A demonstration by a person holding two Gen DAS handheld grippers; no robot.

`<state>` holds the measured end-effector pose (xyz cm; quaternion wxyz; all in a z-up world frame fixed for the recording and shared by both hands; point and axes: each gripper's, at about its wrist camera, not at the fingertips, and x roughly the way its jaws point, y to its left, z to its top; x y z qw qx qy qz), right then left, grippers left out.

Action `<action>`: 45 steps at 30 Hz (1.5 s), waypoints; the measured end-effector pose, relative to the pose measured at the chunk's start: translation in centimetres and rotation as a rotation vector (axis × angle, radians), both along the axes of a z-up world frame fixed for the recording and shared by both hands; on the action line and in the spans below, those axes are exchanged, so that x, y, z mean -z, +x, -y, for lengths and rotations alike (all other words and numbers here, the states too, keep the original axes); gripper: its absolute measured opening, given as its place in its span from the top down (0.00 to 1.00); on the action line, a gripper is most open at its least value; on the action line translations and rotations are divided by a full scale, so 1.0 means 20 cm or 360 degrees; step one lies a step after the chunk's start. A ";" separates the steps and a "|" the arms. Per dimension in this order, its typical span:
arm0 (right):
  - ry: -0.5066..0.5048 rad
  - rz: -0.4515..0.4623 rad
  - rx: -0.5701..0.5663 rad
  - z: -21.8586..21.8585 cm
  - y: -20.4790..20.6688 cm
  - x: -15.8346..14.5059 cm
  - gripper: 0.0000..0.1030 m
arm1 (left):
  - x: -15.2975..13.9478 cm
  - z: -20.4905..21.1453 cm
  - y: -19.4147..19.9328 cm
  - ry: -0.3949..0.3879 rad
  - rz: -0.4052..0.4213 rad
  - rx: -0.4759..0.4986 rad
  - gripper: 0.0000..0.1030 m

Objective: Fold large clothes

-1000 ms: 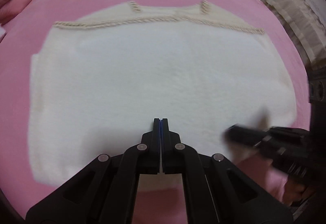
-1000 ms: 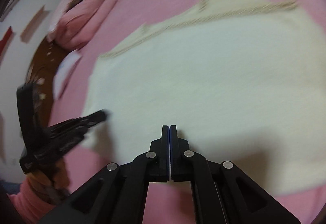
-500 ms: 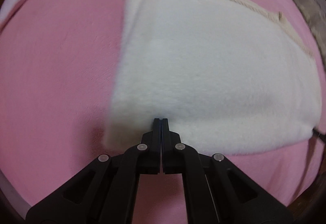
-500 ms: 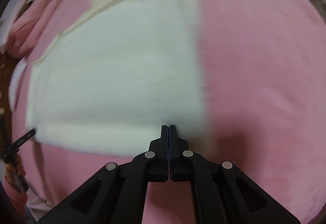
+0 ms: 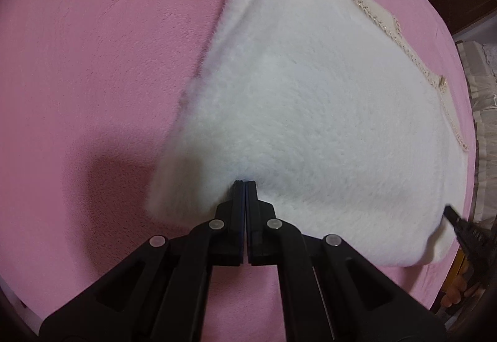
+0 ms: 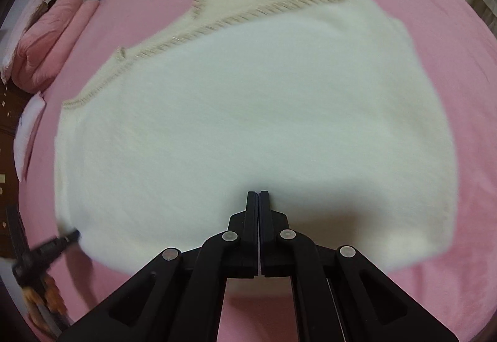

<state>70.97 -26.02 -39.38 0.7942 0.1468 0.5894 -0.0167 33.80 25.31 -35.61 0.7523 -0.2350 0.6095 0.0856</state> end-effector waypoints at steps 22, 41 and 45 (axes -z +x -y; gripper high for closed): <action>-0.0061 -0.0228 -0.0025 -0.90 0.59 0.08 1.00 | 0.07 -0.20 -0.14 -0.0550 0.0029 -0.0161 1.00; -0.0160 -0.0270 -0.0322 -1.00 0.76 0.20 1.00 | -0.11 -0.17 -0.54 -0.0393 0.0210 -0.0435 0.49; -0.0177 -0.0236 -0.0316 -1.03 0.75 0.18 1.00 | -0.10 -0.20 -0.51 -0.0371 0.0249 -0.0450 0.31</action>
